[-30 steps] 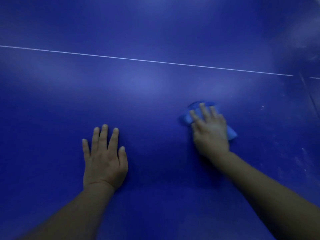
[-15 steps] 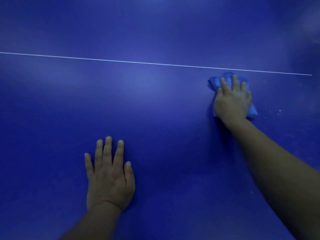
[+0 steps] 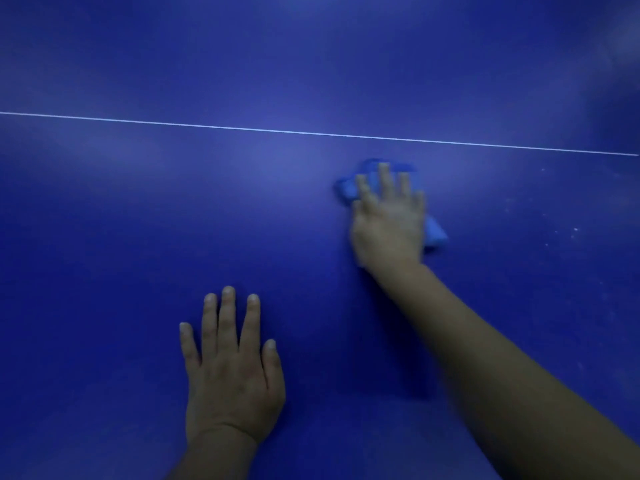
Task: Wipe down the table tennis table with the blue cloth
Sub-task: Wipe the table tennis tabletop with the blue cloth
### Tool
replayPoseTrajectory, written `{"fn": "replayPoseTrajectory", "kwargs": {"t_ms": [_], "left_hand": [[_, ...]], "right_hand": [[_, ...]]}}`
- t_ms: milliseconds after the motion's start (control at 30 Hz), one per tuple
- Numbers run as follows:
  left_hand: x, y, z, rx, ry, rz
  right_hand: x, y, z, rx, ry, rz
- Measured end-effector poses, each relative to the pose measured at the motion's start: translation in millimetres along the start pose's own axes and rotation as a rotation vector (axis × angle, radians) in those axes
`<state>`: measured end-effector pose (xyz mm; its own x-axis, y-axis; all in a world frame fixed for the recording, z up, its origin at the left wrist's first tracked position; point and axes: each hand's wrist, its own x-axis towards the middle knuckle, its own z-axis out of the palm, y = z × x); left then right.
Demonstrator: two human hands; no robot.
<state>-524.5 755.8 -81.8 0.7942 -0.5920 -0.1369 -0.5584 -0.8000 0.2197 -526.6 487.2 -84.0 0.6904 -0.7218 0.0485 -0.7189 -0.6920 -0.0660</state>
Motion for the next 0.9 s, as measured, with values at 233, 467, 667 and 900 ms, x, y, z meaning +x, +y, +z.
{"fn": "replayPoseTrajectory", "kwargs": {"t_ms": [233,467,667,900], "left_hand": [[0,1,1,0.011,0.018,-0.001],[0,2,-1,0.004,-0.017,-0.007],[1,3,0,-0.009,-0.017,-0.011],[2,5,-2,-0.008,-0.016,-0.016]], "right_hand": [[59,-80,13,0.0,-0.081,-0.406],[86,130,-16,0.003,-0.041,0.596],[57,10,2,-0.002,-0.001,0.09],[91,127,-15,-0.183,0.021,0.208]]}}
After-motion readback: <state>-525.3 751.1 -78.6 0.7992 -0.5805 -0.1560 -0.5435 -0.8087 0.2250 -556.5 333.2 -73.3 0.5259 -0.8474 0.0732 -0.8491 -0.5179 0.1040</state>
